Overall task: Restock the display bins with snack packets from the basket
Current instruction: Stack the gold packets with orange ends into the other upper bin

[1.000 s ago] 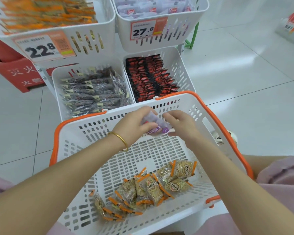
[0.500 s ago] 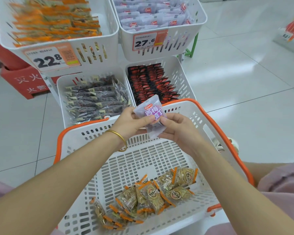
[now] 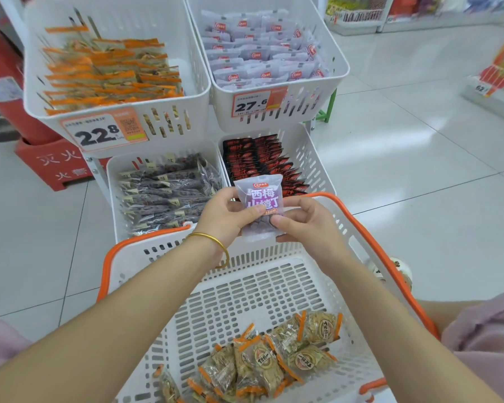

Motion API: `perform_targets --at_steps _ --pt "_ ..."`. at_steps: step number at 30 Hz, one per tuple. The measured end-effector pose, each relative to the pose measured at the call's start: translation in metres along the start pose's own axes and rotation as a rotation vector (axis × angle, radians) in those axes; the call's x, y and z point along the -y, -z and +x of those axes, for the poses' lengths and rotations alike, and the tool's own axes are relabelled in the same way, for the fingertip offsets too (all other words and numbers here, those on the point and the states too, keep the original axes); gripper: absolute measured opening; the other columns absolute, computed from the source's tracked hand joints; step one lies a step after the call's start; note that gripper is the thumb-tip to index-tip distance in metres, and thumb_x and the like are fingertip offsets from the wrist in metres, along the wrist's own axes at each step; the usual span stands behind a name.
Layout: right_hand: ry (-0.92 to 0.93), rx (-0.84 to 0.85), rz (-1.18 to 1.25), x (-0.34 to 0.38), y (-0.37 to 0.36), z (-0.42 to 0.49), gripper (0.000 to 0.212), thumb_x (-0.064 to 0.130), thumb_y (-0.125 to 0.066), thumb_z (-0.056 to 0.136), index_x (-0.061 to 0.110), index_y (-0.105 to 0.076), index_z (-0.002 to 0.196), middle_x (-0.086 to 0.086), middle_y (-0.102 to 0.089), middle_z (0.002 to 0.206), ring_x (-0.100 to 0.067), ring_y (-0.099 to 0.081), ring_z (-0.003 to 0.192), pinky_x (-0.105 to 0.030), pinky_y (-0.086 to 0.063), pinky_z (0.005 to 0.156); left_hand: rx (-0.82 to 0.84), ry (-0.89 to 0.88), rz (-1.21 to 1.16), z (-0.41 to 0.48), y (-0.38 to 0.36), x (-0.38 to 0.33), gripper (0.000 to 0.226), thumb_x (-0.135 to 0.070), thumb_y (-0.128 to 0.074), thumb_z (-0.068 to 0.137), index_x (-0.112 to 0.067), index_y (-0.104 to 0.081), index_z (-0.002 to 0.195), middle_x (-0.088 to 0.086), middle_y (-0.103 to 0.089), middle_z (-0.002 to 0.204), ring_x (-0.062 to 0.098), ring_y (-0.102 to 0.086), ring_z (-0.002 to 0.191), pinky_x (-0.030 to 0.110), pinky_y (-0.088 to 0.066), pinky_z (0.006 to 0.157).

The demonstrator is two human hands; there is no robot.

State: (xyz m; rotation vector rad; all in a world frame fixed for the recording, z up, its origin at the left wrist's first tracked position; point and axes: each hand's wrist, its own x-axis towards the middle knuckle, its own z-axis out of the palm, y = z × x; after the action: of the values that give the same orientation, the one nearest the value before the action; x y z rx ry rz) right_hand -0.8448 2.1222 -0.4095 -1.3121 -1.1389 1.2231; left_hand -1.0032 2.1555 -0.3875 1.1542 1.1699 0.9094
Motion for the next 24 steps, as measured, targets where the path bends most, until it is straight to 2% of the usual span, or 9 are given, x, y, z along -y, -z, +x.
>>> perform_targets --at_steps 3,5,7,9,12,15,17,21,24 --pt "0.024 0.045 -0.035 0.022 0.015 0.009 0.052 0.023 -0.064 0.088 0.021 -0.044 0.136 -0.002 -0.069 0.11 -0.016 -0.066 0.101 -0.036 -0.055 0.082 0.019 -0.102 0.111 0.003 0.001 -0.014 0.026 -0.004 -0.067 0.084 -0.015 -0.061 0.107 0.011 -0.069 0.097 0.024 -0.067 0.087 0.03 -0.057 0.073" --pt "0.071 0.096 -0.009 0.045 0.023 0.019 0.054 0.021 -0.06 0.091 0.026 -0.039 0.14 -0.002 -0.065 0.117 -0.018 -0.066 0.102 -0.037 -0.056 0.081 0.066 -0.177 0.197 0.006 -0.002 -0.031 0.032 -0.004 -0.068 0.083 -0.014 -0.059 0.112 0.007 -0.069 0.096 0.018 -0.066 0.086 0.023 -0.055 0.073" --pt "0.097 0.162 -0.042 0.07 0.027 0.031 0.05 0.014 -0.061 0.09 0.027 -0.044 0.135 -0.003 -0.065 0.115 -0.018 -0.068 0.093 -0.036 -0.058 0.073 0.086 -0.231 0.243 0.014 -0.008 -0.052 0.045 -0.006 -0.07 0.081 -0.017 -0.053 0.121 0.006 -0.069 0.096 0.015 -0.066 0.086 0.02 -0.055 0.071" --pt "0.132 0.203 -0.121 0.097 0.032 0.049 0.045 0.007 -0.064 0.087 0.022 -0.053 0.127 -0.005 -0.069 0.106 -0.02 -0.069 0.083 -0.036 -0.058 0.066 0.077 -0.274 0.275 0.03 -0.014 -0.074 0.055 -0.008 -0.074 0.078 -0.02 -0.046 0.125 0.007 -0.068 0.098 0.015 -0.066 0.091 0.026 -0.055 0.079" --pt "0.158 0.212 -0.212 0.139 0.047 0.083 0.038 0.003 -0.067 0.084 0.016 -0.057 0.118 -0.002 -0.07 0.09 -0.018 -0.068 0.073 -0.032 -0.058 0.059 0.071 -0.349 0.318 0.064 -0.024 -0.111 0.057 -0.01 -0.076 0.076 -0.021 -0.043 0.121 0.008 -0.065 0.101 0.02 -0.064 0.098 0.033 -0.05 0.09" --pt "0.2 0.106 -0.284 0.177 0.067 0.123 0.046 0.003 -0.071 0.08 0.008 -0.055 0.123 -0.002 -0.069 0.095 -0.015 -0.068 0.071 -0.037 -0.06 0.062 0.003 -0.462 0.445 0.105 -0.037 -0.147 0.055 -0.019 -0.073 0.079 -0.022 -0.043 0.125 -0.006 -0.055 0.101 0.016 -0.057 0.099 0.027 -0.045 0.088" --pt "0.258 -0.033 -0.222 0.196 0.08 0.153 0.043 0.001 -0.071 0.08 0.005 -0.055 0.119 -0.01 -0.067 0.103 -0.021 -0.067 0.073 -0.043 -0.06 0.065 -0.087 -0.553 0.54 0.137 -0.043 -0.168 0.05 -0.023 -0.067 0.085 -0.015 -0.044 0.129 0.0 -0.054 0.113 0.017 -0.053 0.108 0.03 -0.043 0.094" --pt "0.388 -0.301 -0.168 0.224 0.097 0.22 0.03 -0.002 -0.066 0.082 0.021 -0.054 0.096 -0.001 -0.06 0.091 -0.018 -0.063 0.068 -0.04 -0.059 0.065 -0.19 -0.663 0.983 0.211 -0.043 -0.195 0.046 -0.025 -0.053 0.093 -0.01 -0.041 0.135 0.009 -0.04 0.138 0.024 -0.034 0.13 0.029 -0.024 0.107" --pt "0.452 -0.418 -0.276 0.232 0.1 0.274 0.029 0.003 -0.064 0.082 0.03 -0.053 0.078 0.003 -0.059 0.081 -0.028 -0.067 0.078 -0.05 -0.057 0.069 -0.181 -0.674 1.327 0.269 -0.042 -0.207 0.053 -0.033 -0.041 0.098 -0.012 -0.027 0.145 0.009 -0.018 0.154 0.025 -0.013 0.142 0.032 -0.008 0.115"
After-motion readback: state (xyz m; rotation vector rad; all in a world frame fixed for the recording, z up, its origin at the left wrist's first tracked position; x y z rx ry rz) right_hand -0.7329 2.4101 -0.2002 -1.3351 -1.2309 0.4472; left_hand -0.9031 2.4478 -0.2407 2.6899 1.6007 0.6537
